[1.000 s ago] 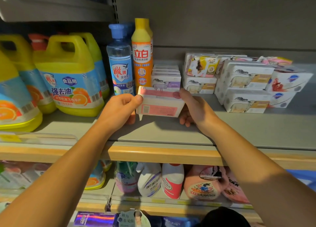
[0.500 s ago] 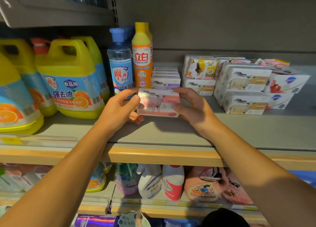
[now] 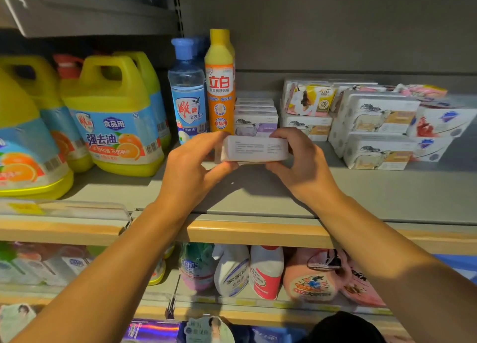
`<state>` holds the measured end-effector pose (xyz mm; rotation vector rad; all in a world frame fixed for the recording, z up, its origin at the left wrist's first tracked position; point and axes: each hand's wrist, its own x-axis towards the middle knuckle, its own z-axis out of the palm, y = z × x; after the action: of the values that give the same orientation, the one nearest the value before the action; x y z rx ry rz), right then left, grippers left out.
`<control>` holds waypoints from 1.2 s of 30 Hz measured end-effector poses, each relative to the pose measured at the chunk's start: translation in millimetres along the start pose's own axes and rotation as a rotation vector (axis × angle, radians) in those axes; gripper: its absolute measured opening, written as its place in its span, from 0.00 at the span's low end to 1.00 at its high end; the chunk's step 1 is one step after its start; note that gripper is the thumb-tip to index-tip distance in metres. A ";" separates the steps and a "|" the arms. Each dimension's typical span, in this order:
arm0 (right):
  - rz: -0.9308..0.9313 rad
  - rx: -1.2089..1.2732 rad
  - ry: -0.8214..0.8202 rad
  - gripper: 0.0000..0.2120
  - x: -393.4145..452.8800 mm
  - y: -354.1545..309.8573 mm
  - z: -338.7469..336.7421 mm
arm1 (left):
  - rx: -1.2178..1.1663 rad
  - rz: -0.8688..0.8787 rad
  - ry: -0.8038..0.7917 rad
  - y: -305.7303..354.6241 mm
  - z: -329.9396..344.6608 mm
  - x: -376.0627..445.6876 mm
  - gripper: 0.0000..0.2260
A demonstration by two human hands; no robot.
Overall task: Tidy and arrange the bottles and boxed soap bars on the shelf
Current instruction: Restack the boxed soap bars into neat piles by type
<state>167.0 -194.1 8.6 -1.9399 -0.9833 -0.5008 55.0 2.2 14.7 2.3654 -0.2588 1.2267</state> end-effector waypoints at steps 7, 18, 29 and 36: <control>0.007 -0.016 -0.006 0.22 -0.3 1.5 -0.6 | 0.245 0.199 0.058 2.3 2.7 -1.3 0.19; 0.142 0.131 -0.062 0.22 1.6 6.9 -2.9 | 0.061 -0.238 -0.253 -11.9 9.5 2.1 0.15; -0.157 -0.226 -0.128 0.20 6.1 2.8 2.7 | 0.294 -0.252 -0.421 -17.7 15.6 -0.7 0.20; -0.108 -0.486 -0.232 0.20 46.3 30.6 -5.5 | 0.404 -0.262 -0.568 -20.9 16.6 0.7 0.21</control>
<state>219.6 -187.6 26.1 -2.4283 -1.2007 -0.6305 75.1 12.6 0.5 2.9455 0.1391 0.4975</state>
